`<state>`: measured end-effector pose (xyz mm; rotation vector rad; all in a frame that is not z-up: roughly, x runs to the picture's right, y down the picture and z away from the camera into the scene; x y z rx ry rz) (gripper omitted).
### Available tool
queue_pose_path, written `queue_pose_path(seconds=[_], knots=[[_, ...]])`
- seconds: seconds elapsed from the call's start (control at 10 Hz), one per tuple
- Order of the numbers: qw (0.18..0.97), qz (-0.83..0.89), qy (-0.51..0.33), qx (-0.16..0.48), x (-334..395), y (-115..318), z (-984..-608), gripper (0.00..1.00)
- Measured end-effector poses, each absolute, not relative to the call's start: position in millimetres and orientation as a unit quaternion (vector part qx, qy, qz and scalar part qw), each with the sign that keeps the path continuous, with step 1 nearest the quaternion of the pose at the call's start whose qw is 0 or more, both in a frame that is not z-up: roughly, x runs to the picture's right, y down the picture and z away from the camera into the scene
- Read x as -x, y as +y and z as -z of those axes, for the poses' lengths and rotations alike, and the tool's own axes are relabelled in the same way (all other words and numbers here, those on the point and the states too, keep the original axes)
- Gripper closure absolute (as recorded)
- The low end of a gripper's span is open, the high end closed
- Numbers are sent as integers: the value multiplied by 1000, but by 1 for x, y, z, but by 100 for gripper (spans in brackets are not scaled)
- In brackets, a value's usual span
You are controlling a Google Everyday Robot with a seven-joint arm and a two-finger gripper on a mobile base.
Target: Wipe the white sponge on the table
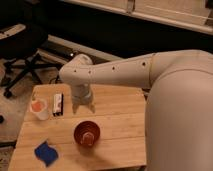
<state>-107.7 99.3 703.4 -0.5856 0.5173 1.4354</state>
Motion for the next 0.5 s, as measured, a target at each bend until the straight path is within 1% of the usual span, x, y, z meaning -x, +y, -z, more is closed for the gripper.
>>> queue_pose_path(seconds=[0.3,0.5], knots=[[684,-640,231,262,108,100,-704,35],[706,-621,220,259,120,102,-698,35]])
